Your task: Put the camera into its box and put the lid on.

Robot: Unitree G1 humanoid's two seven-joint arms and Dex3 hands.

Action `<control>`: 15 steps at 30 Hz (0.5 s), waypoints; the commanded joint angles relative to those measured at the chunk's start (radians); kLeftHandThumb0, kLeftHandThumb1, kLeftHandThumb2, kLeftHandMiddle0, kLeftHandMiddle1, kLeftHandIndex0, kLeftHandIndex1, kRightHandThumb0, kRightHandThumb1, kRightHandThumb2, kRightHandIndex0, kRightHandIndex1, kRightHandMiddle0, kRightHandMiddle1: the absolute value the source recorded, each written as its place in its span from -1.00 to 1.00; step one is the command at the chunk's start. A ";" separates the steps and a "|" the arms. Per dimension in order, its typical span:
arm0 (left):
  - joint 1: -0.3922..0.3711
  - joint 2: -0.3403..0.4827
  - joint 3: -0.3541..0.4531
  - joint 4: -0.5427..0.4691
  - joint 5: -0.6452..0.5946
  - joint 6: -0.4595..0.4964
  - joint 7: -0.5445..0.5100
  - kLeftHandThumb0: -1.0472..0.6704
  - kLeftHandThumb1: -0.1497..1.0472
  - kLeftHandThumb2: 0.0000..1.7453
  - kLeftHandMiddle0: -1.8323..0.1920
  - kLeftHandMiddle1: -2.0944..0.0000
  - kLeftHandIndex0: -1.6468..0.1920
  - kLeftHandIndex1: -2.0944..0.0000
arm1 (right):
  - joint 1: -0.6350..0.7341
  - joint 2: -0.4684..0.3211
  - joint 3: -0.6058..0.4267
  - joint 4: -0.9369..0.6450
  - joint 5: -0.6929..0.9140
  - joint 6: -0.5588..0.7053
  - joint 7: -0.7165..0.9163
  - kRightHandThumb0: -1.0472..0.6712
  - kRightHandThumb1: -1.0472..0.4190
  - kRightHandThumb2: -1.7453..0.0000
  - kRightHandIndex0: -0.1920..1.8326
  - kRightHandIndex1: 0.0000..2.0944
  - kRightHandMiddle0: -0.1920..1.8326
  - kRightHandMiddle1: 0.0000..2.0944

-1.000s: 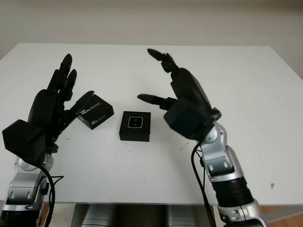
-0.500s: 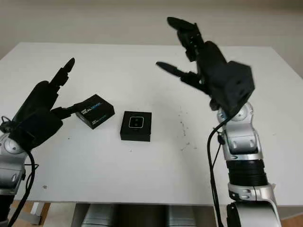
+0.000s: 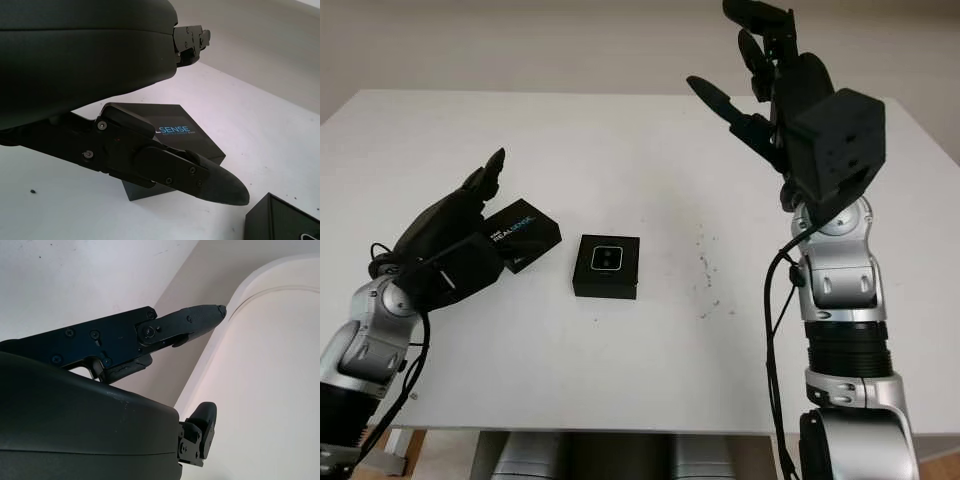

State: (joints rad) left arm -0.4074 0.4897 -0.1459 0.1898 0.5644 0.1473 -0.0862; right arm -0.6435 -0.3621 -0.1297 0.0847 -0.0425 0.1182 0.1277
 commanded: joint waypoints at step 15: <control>-0.088 -0.003 -0.076 0.202 0.091 -0.062 0.120 -0.87 0.98 -0.93 0.96 0.94 1.00 1.00 | 0.016 -0.016 0.004 -0.002 -0.016 -0.001 0.019 -0.56 -1.00 0.89 -0.69 -0.94 -0.99 -0.03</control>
State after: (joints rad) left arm -0.4667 0.4815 -0.2174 0.3798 0.6518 0.0970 0.0216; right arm -0.6347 -0.3721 -0.1253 0.0894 -0.0611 0.1155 0.1463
